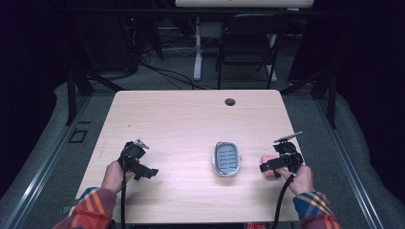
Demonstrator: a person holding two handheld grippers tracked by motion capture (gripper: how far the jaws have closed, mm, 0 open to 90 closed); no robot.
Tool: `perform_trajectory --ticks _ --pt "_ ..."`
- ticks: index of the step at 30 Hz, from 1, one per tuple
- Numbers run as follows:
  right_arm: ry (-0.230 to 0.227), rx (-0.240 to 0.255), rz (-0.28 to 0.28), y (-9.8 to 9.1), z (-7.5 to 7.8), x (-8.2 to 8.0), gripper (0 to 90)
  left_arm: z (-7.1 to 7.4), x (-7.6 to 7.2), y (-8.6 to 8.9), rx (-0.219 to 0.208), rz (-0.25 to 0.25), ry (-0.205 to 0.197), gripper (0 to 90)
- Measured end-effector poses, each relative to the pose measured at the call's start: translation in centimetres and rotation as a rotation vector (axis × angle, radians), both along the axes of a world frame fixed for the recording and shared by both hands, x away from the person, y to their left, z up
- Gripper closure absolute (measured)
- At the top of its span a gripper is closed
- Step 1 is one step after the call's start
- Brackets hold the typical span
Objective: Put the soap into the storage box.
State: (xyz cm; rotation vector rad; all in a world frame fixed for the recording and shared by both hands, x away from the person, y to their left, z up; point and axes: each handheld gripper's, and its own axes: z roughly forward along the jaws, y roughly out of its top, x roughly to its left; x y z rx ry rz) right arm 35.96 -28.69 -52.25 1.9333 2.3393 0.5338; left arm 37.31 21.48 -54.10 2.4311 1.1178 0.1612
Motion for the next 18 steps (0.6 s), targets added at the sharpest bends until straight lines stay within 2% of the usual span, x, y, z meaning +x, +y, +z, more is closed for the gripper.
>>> perform_trajectory --ticks 2,4,6,7,14,15,18 --pt "0.042 -0.014 -0.008 -0.1 -0.2 0.6 0.0 0.0 0.0 0.0 0.0 -0.002 -0.001 0.1" --pt "0.059 -0.012 -0.018 -0.1 -0.3 0.9 0.0 -0.1 0.1 0.0 -0.001 -0.001 0.003 0.1" --pt "0.069 -0.029 -0.006 -0.2 -0.1 1.2 0.0 -0.1 0.1 -0.1 0.003 -0.001 0.007 0.1" --pt "0.061 -0.014 -0.015 -0.2 -0.1 1.3 0.0 -0.2 0.2 -0.1 0.005 -0.001 0.009 0.2" --pt "0.07 -0.011 -0.038 0.0 -0.1 2.0 1.5 -0.2 0.0 -0.2 0.019 -0.009 0.011 0.2" --pt "0.097 -0.016 -0.027 0.1 -0.3 2.2 1.5 -0.2 0.0 -0.2 0.021 -0.012 0.009 0.2" --pt "0.122 -0.022 -0.019 0.3 -0.5 2.7 1.4 -0.2 0.0 -0.1 0.013 -0.013 0.011 0.2"
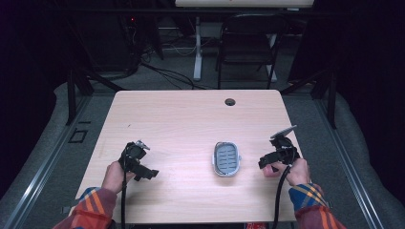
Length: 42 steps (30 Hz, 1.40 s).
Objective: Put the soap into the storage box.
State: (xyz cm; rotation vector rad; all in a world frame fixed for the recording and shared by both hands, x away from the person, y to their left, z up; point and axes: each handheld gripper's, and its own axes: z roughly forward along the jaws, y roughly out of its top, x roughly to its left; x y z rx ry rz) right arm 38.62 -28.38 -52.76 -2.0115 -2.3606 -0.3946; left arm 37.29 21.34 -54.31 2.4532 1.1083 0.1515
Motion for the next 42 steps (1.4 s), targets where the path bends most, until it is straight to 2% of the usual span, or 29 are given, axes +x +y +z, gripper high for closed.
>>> perform_trajectory --ticks 3,4,5,10,11,15,18,19,20,22,24,27,29,30,32,35,42 --pt "0.009 -0.012 0.011 0.1 -0.1 0.2 1.1 0.0 0.1 0.1 0.004 -0.001 0.0 0.2" --pt "0.016 -0.012 -0.001 0.4 -0.2 0.4 0.6 0.1 0.0 0.0 0.002 0.0 -0.007 0.2" --pt "0.008 -0.028 0.018 0.4 -0.3 0.5 0.4 0.1 0.0 0.0 0.002 0.0 -0.007 0.2" --pt "0.011 -0.01 0.001 0.6 -0.6 0.7 0.1 0.1 0.0 -0.1 0.002 -0.007 -0.009 0.2" --pt "0.025 -0.021 0.006 0.7 -0.5 0.7 0.0 0.1 0.0 -0.1 0.001 -0.008 -0.008 0.1" --pt "0.027 -0.022 0.009 0.8 -0.6 0.8 0.0 0.0 0.1 0.0 -0.001 -0.006 -0.005 0.2" --pt "0.013 -0.017 -0.009 0.9 -0.8 0.9 0.0 0.1 0.1 -0.1 0.002 -0.005 -0.011 0.2" --pt "0.039 -0.038 0.011 0.7 -0.8 0.9 3.9 0.2 0.0 -0.1 0.001 -0.005 -0.016 0.2" --pt "0.033 -0.042 0.008 0.8 -0.9 0.9 7.5 0.2 0.0 -0.1 0.001 -0.005 -0.016 0.2" --pt "0.022 -0.055 -0.013 0.9 -1.1 0.9 8.4 0.2 0.0 -0.1 -0.001 0.0 -0.016 0.2" --pt "0.024 -0.051 -0.005 0.9 -1.2 0.9 8.4 0.1 0.0 -0.1 -0.002 0.002 -0.014 0.2" --pt "0.045 -0.087 0.013 1.0 -1.2 1.0 12.4 0.1 0.1 -0.1 0.002 -0.001 -0.015 0.2" --pt "0.028 -0.072 -0.004 1.1 -1.4 1.1 13.9 0.1 0.1 -0.1 0.004 -0.002 -0.013 0.2" --pt "0.045 -0.105 0.024 1.1 -1.3 1.2 14.1 0.1 0.1 -0.1 0.004 -0.002 -0.009 0.2" --pt "0.026 -0.119 0.002 1.4 -1.4 1.2 14.1 0.1 0.1 -0.1 0.006 0.0 -0.01 0.2" --pt "0.038 -0.15 0.021 1.6 -1.3 1.4 15.3 0.1 0.1 -0.1 0.004 0.004 -0.016 0.2" --pt "0.046 -0.164 0.018 2.0 -1.4 1.6 24.2 0.1 0.1 -0.1 0.009 0.002 -0.017 0.2"
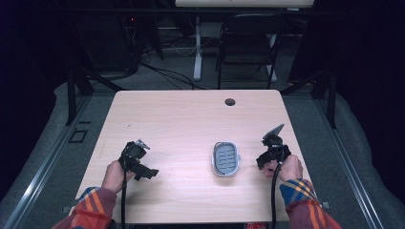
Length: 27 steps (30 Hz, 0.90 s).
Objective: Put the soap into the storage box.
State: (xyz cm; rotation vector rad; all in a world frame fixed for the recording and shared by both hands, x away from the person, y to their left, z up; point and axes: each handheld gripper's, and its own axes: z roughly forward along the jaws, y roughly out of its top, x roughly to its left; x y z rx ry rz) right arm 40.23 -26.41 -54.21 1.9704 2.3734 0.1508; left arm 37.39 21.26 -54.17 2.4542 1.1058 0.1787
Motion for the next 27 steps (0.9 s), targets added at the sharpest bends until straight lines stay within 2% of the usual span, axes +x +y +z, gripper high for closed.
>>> perform_trajectory --ticks 2,3,4,6,8,10,11,14,16,18,20,21,25,26,27 --pt "-0.006 0.0 -0.006 0.0 -0.1 0.05 27.6 -0.01 0.04 0.05 -0.001 0.003 0.001 0.2" --pt "-0.005 -0.018 0.002 -0.04 -0.02 0.11 30.9 -0.02 0.04 0.06 -0.004 0.003 0.001 0.2" --pt "-0.02 -0.013 -0.012 0.0 -0.11 0.04 32.6 0.01 0.02 0.06 -0.001 0.002 0.0 0.2" --pt "-0.012 -0.015 -0.008 -0.09 -0.08 0.04 34.3 0.03 0.0 0.04 -0.001 0.002 -0.001 0.2" --pt "0.008 -0.018 0.005 -0.18 -0.04 0.08 34.8 0.04 -0.01 0.04 -0.001 0.002 -0.001 0.2" --pt "-0.006 -0.012 -0.007 -0.1 -0.16 0.03 34.9 0.05 -0.01 0.04 -0.001 0.001 -0.001 0.2" --pt "0.018 -0.019 0.006 -0.14 -0.07 0.12 35.5 0.05 0.0 0.05 -0.002 0.0 -0.001 0.2" --pt "0.018 -0.019 0.008 -0.14 -0.1 0.11 36.1 0.04 0.02 0.09 -0.004 0.001 0.0 0.2" --pt "0.0 -0.016 0.004 -0.09 -0.22 0.05 36.5 -0.01 0.05 0.07 -0.004 -0.001 0.002 0.2" --pt "0.028 -0.036 0.038 -0.22 0.0 0.14 36.8 0.04 0.04 0.02 -0.002 -0.004 0.005 0.2" --pt "0.032 -0.038 0.046 -0.26 0.02 0.15 36.9 0.05 0.04 0.02 -0.002 -0.004 0.005 0.2" --pt "0.011 -0.008 0.019 -0.31 -0.15 0.07 37.0 0.0 0.04 0.04 -0.004 -0.001 0.002 0.2" --pt "0.023 -0.009 0.037 -0.65 -0.04 0.12 37.1 0.01 0.03 0.07 -0.007 -0.001 0.003 0.2" --pt "0.016 0.008 0.033 -0.73 0.19 0.13 37.1 0.01 0.02 0.05 -0.007 0.0 0.002 0.2" --pt "0.023 -0.003 0.046 -0.79 0.46 0.17 37.1 0.03 0.0 0.05 -0.007 0.0 0.002 0.2"
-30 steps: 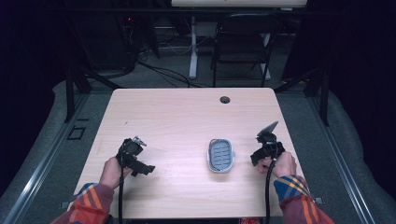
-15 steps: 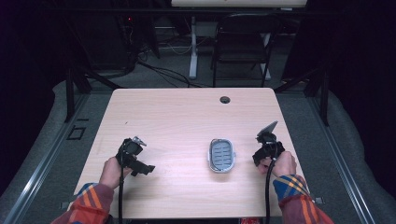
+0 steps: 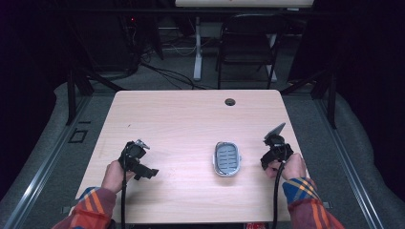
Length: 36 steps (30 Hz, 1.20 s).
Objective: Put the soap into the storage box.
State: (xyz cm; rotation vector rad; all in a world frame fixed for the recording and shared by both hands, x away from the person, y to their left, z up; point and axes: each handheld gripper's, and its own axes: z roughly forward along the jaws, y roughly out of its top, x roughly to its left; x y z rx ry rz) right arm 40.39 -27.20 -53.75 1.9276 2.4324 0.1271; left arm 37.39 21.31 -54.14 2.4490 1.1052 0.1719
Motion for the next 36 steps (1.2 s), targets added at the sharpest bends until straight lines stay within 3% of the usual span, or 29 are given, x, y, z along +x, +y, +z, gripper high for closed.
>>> perform_trajectory --ticks 6,7,9,11,15,34,36 --pt "-0.026 0.012 0.004 -0.1 0.7 -0.2 37.1 0.1 0.0 0.0 0.004 -0.003 -0.004 0.2" --pt "0.0 0.003 0.025 -0.2 1.1 -0.1 37.1 0.0 0.0 0.0 0.003 -0.002 -0.003 0.2" --pt "-0.033 0.028 0.013 -0.2 1.3 -0.3 37.1 0.0 0.0 0.0 0.002 -0.002 -0.001 0.2" --pt "-0.01 0.006 0.042 -0.2 1.9 -0.2 37.1 0.0 0.0 0.0 0.001 -0.001 0.003 0.2" --pt "-0.049 0.043 0.032 0.1 2.3 -0.4 37.1 -0.1 0.1 0.0 0.0 -0.005 0.007 0.2" --pt "-0.037 0.053 0.116 1.5 3.6 -0.3 37.1 -0.1 0.1 -0.1 0.008 -0.013 0.013 0.2" --pt "-0.052 0.06 0.111 1.7 3.8 -0.3 37.2 -0.2 0.1 -0.1 0.005 -0.012 0.01 0.2"
